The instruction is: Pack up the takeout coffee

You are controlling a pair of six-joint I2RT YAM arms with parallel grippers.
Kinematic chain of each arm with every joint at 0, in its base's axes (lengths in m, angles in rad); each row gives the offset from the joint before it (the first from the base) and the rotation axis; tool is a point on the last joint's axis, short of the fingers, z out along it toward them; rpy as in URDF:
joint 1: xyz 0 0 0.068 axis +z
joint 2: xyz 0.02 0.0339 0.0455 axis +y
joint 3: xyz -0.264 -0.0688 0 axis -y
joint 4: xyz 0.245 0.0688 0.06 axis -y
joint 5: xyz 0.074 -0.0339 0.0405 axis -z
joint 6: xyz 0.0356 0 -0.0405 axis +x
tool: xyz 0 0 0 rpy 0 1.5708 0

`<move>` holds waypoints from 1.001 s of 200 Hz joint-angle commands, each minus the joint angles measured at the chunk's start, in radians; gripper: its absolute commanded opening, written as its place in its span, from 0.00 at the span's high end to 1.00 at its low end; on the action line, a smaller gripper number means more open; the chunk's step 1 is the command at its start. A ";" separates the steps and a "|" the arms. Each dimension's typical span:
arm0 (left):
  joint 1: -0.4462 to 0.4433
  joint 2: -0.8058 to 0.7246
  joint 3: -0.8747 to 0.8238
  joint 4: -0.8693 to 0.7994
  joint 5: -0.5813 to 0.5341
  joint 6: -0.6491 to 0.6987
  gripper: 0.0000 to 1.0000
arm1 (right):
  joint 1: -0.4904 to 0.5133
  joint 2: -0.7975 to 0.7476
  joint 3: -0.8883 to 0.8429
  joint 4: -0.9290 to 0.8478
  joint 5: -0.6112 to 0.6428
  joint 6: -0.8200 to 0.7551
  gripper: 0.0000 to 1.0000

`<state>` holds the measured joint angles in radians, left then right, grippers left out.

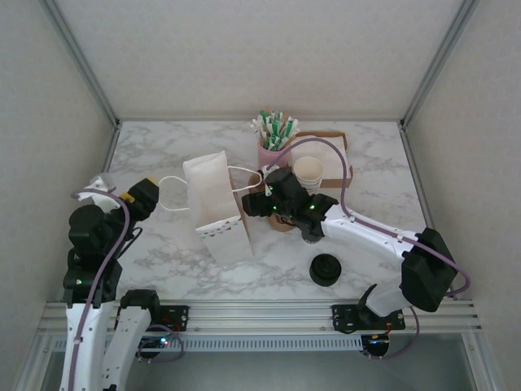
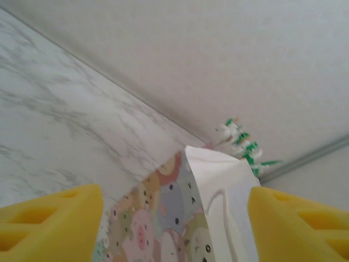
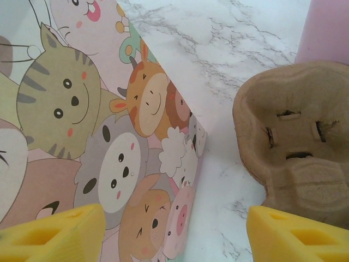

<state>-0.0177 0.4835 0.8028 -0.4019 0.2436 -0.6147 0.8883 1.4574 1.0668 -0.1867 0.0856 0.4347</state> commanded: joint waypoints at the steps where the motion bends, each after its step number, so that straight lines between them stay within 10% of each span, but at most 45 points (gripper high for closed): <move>1: 0.005 -0.005 -0.010 0.101 0.139 -0.029 0.36 | 0.008 0.005 -0.002 -0.009 0.026 -0.001 0.30; 119: -0.007 0.042 -0.078 0.186 0.212 -0.099 0.92 | 0.009 -0.006 0.025 -0.027 0.037 -0.018 0.30; 200: -0.007 0.014 -0.016 0.080 0.074 -0.029 1.00 | 0.006 -0.005 0.076 -0.090 0.141 -0.051 0.30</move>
<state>-0.0208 0.5243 0.7406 -0.2909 0.3756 -0.6838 0.8883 1.4574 1.0843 -0.2359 0.1623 0.4076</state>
